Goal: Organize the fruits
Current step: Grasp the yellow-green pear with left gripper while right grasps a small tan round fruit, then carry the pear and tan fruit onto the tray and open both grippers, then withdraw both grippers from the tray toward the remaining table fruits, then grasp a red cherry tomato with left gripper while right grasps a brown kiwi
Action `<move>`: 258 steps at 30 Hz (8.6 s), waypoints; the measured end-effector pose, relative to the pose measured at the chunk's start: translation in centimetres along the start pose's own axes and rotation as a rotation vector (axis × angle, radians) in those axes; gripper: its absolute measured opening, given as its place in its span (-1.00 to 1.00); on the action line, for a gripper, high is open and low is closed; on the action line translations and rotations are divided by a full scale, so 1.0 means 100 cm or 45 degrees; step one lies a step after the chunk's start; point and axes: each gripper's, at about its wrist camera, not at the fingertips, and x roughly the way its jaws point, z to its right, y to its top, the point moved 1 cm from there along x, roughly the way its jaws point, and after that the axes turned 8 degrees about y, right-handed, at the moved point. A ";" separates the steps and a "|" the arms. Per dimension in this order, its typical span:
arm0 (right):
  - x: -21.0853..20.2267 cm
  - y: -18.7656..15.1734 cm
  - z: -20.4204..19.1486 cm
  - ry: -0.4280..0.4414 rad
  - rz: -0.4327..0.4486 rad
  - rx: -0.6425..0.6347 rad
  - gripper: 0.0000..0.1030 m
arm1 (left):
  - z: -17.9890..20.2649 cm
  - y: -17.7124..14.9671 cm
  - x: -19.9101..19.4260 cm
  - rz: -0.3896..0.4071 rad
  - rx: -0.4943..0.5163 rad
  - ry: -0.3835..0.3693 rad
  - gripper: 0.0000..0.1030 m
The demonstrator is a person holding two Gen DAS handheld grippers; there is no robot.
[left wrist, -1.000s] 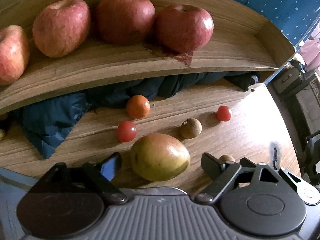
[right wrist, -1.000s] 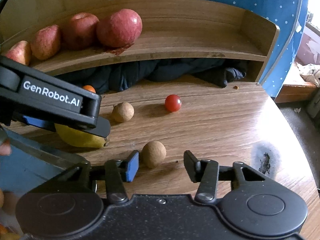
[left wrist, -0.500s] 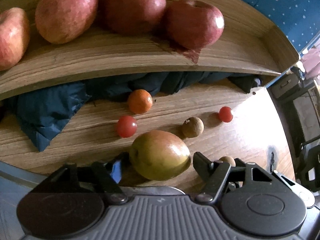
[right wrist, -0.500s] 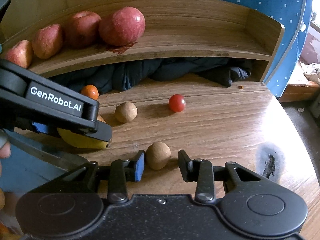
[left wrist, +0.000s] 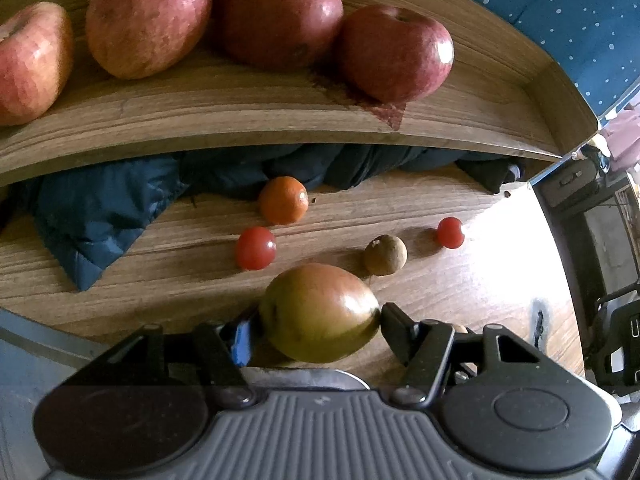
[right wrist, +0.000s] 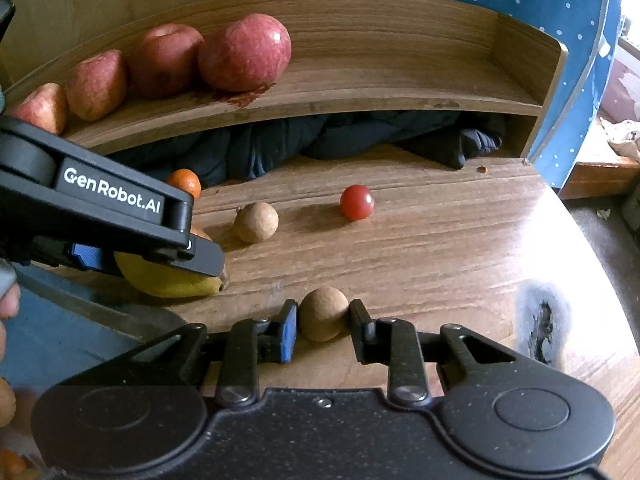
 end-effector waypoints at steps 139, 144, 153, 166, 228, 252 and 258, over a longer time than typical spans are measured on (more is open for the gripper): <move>-0.122 -0.115 -0.120 0.310 -0.047 -0.279 0.99 | -0.137 -0.180 -0.143 -0.024 0.103 0.427 0.99; -0.114 -0.100 -0.113 0.301 -0.025 -0.253 0.99 | -0.131 -0.156 -0.138 -0.012 0.129 0.419 0.99; -0.101 -0.071 -0.096 0.270 0.050 -0.176 0.99 | -0.108 -0.115 -0.126 0.043 0.185 0.376 0.99; -0.077 -0.038 -0.075 0.120 0.137 -0.080 0.99 | -0.076 -0.055 -0.092 0.097 0.246 0.254 0.99; 0.044 0.049 -0.047 -0.018 0.039 -0.222 -0.29 | -0.042 0.031 -0.002 0.181 0.209 -0.068 -0.01; 0.032 0.044 -0.048 0.012 0.067 -0.189 -0.39 | -0.043 0.028 0.001 0.147 0.156 -0.087 -0.56; 0.018 0.037 -0.053 0.032 0.090 -0.193 -0.39 | -0.043 0.024 -0.005 0.159 0.157 -0.082 -0.56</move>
